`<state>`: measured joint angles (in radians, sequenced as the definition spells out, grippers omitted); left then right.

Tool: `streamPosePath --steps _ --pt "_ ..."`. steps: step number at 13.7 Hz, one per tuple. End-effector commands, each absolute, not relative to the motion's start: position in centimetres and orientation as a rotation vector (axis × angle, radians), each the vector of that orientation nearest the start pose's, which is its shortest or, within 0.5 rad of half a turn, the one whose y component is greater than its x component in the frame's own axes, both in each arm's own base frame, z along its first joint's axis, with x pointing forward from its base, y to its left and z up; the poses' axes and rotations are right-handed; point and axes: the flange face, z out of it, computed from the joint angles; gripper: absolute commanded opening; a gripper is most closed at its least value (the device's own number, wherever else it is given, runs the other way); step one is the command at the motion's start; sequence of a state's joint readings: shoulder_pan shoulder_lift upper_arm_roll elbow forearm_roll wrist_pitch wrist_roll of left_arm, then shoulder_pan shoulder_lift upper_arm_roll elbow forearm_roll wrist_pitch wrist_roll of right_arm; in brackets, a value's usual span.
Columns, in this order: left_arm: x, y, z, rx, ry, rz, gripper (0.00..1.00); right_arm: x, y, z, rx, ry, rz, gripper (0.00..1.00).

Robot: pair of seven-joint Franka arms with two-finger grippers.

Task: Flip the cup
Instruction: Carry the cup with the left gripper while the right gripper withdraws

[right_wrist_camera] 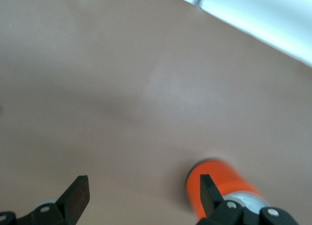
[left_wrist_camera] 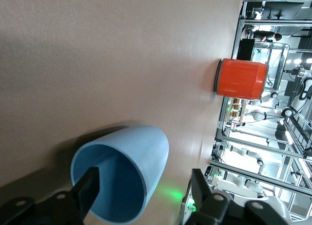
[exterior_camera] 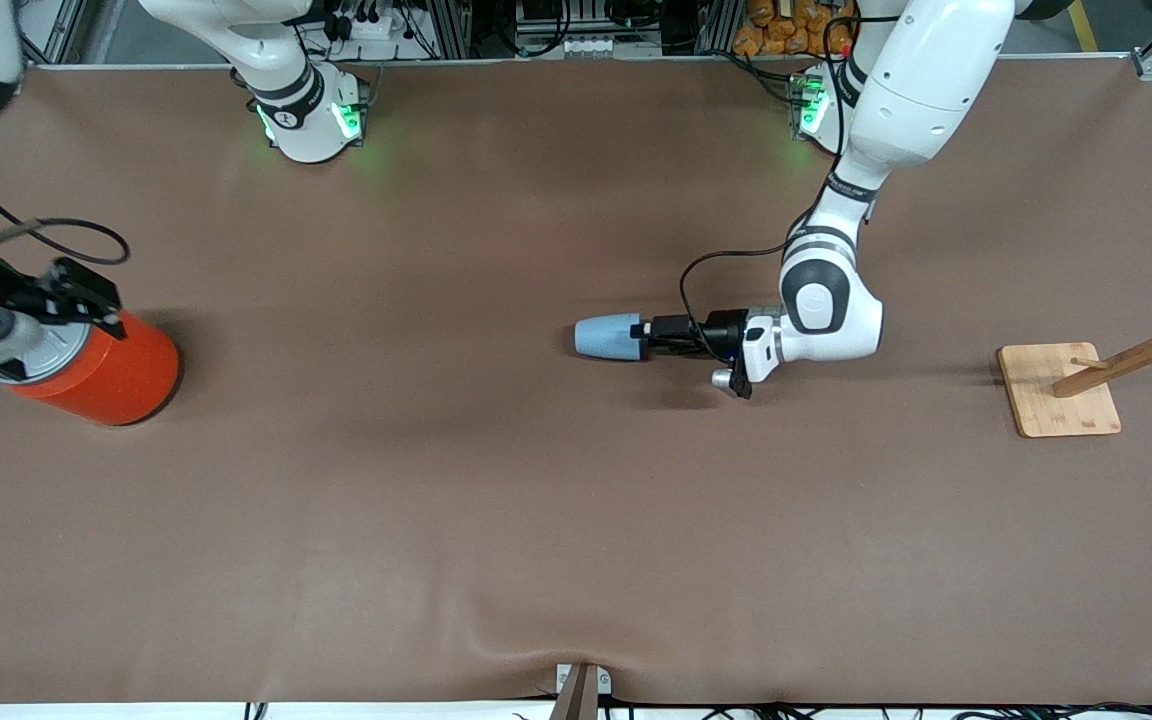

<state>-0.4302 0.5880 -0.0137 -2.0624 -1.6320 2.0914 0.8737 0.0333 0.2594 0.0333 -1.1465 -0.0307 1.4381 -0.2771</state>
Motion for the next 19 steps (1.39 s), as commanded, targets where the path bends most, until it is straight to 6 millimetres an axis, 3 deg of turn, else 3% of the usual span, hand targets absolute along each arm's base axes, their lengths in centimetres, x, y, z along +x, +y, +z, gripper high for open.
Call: streamPosePath --steps 1,3,4,5,7,8,10,12,14,17,19 --pt "47.1 -30.3 13.5 2.000 0.064 -0.148 0.78 57.8 3.0 68.0 -3.141 -0.113 0.005 1.00" --pt "46.1 -31.8 13.3 2.014 0.096 -0.136 0.73 56.0 3.0 67.7 -3.144 0.051 0.019 1.00" --pt "45.6 -32.5 13.0 2.022 0.111 -0.132 0.65 55.3 2.8 67.3 -3.143 0.097 0.014 1.00" --pt "45.4 -33.0 13.2 2.031 0.109 -0.124 0.50 54.5 2.6 67.0 -3.144 0.107 0.002 1.00" --pt "45.8 -33.2 13.6 2.045 0.114 -0.103 0.08 52.7 2.1 66.1 -3.143 0.119 -0.025 1.00" --pt "45.7 -33.2 13.5 2.063 0.119 -0.094 0.00 52.3 2.0 65.9 -3.143 0.102 -0.034 1.00" --pt "45.9 -33.0 13.8 2.081 0.131 -0.079 0.00 52.6 2.2 65.6 -3.143 0.061 -0.024 1.00" --pt "46.5 -32.6 14.9 2.077 0.135 -0.060 0.00 53.9 2.5 67.2 -3.147 0.047 -0.071 1.00" --pt "47.5 -32.2 16.4 2.080 0.169 -0.048 0.00 53.7 2.9 68.5 -3.157 0.038 -0.077 1.00" --pt "49.8 -30.6 21.0 2.129 0.191 -0.078 0.00 53.6 2.2 69.6 -3.154 0.074 -0.108 1.00" --pt "51.5 -28.1 23.6 2.186 0.185 -0.069 0.00 53.6 1.2 69.6 -3.137 0.094 -0.099 1.00"
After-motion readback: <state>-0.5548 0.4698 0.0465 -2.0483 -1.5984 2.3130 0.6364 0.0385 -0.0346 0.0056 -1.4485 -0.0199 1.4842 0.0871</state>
